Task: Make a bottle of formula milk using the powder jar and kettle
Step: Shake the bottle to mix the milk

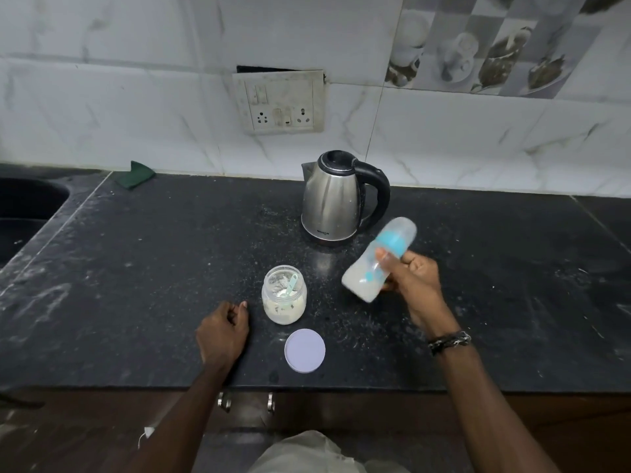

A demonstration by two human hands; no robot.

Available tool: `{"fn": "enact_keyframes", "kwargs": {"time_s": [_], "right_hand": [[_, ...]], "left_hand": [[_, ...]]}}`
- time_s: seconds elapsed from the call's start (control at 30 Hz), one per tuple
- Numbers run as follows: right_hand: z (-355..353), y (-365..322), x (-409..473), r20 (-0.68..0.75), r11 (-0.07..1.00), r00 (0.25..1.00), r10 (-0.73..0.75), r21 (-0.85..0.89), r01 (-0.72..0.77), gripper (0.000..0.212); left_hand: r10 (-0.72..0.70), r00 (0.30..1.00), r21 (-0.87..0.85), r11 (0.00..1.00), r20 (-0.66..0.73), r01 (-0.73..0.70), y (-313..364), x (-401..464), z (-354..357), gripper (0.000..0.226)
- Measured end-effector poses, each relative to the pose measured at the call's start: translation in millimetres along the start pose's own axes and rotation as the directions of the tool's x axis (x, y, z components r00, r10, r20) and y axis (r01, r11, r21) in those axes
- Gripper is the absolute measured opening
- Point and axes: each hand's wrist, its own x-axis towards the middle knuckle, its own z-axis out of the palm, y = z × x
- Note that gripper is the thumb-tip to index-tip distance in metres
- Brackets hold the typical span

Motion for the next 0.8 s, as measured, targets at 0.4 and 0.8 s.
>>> {"fn": "enact_keyframes", "kwargs": {"time_s": [0.4, 0.8], "right_hand": [[-2.4, -11.2, -3.6, 0.041, 1.0, 0.999, 0.012, 0.001, -0.012, 0.046], [-8.0, -8.6, -4.3, -0.039, 0.996, 0.998, -0.056, 0.068, 0.059, 0.025]], "left_hand": [[-0.01, 1.0, 0.002, 1.0, -0.006, 0.01, 2.5, -2.7, -0.9, 0.034], [0.0, 1.0, -0.015, 1.0, -0.009, 0.0, 2.5, -1.6, -1.6, 0.035]]}}
